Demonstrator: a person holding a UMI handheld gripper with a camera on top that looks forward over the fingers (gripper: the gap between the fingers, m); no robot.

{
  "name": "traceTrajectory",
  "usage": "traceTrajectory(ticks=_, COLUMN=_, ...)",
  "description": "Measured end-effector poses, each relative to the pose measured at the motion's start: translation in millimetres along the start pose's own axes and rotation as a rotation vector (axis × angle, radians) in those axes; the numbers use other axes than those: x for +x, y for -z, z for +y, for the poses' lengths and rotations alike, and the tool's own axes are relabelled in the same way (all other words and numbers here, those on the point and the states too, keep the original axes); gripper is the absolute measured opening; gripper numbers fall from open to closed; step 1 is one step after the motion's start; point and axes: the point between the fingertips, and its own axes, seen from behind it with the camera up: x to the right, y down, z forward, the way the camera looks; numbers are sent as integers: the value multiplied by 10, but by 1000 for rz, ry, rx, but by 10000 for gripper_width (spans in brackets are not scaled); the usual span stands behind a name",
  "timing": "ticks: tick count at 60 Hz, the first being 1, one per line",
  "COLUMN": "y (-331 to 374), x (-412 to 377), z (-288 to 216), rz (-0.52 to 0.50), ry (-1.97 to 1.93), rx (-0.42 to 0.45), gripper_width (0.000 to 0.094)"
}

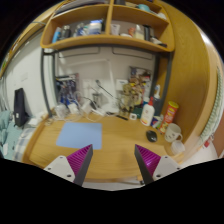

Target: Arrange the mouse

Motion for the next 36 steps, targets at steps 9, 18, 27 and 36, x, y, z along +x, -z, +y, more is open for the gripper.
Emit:
traceTrajectory(ticks=9, y=-633, x=881, z=470, rz=82, ry=-27, rx=-57, gripper_width=846)
traceTrajectory(ticks=18, y=-1253, x=1547, z=659, rz=116, ry=-35, rx=-106, gripper_width=840)
traceTrajectory(ticks=27, y=-1929, x=2011, z=706, rz=107, ry=-21, rx=-133, gripper_width=838)
traceTrajectory(ticks=36, y=-2506, x=2300, z=614, rz=97, ry=-40, rx=-124, gripper_width=835)
